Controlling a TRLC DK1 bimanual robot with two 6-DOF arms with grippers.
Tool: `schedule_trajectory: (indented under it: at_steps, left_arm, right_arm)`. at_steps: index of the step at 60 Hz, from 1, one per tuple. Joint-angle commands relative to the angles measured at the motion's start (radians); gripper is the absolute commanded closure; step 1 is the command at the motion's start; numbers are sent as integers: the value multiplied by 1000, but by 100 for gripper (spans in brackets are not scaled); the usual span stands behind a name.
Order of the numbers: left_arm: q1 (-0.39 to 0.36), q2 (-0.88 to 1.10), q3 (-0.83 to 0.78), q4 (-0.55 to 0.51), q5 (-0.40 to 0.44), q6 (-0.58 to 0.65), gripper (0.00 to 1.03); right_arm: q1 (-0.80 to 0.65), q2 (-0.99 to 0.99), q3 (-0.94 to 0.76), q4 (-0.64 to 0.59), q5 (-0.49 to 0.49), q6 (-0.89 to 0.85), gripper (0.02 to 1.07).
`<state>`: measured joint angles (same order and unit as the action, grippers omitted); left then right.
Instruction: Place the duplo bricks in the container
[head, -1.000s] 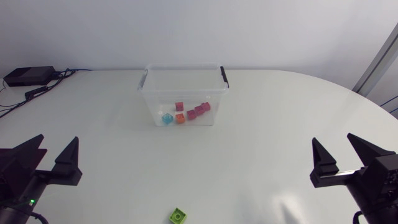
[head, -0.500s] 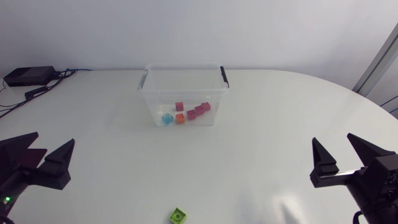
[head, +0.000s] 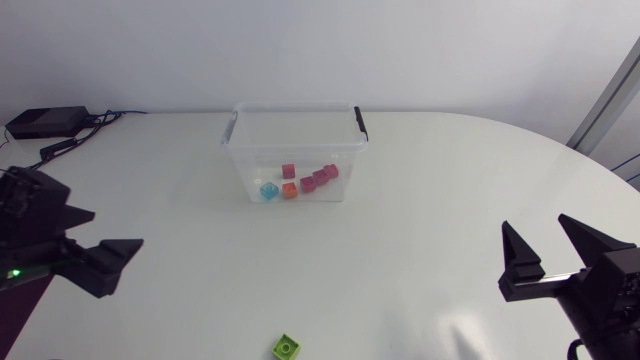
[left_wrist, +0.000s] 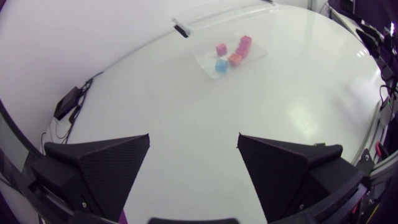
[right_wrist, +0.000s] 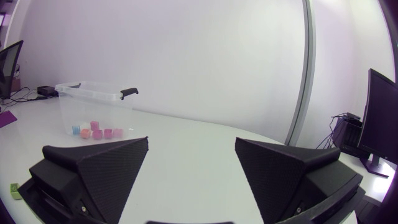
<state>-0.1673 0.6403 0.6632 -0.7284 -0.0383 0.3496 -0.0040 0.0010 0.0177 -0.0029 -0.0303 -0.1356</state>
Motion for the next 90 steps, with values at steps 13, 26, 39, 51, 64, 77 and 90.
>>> schedule_trajectory:
  at_steps: [13,26,39,51,64,77,90]
  left_arm:
    - [-279,225,53,-26,-12,-138,4]
    - [-408,414,81,6,-12,-290,4]
    - [-514,567,159,-3,-12,-301,4]
    - [-704,673,222,-22,-14,-316,4]
    - [-816,743,182,-32,-12,-340,4]
    - [-819,838,211,-39,-12,-370,4]
    - [-816,907,273,-92,72,-371,4]
  right_arm:
    - [-8,-7,-18,-2,-5,-12,6]
    - [-8,-6,-18,-2,-5,-12,6]
    - [-8,-6,-18,-2,-5,-12,6]
    - [-8,-7,-18,-2,-5,-12,6]
    - [-8,-7,-18,-2,-5,-12,6]
    - [-8,-7,-18,-2,-5,-12,6]
    - [-8,-7,-18,-2,-5,-12,6]
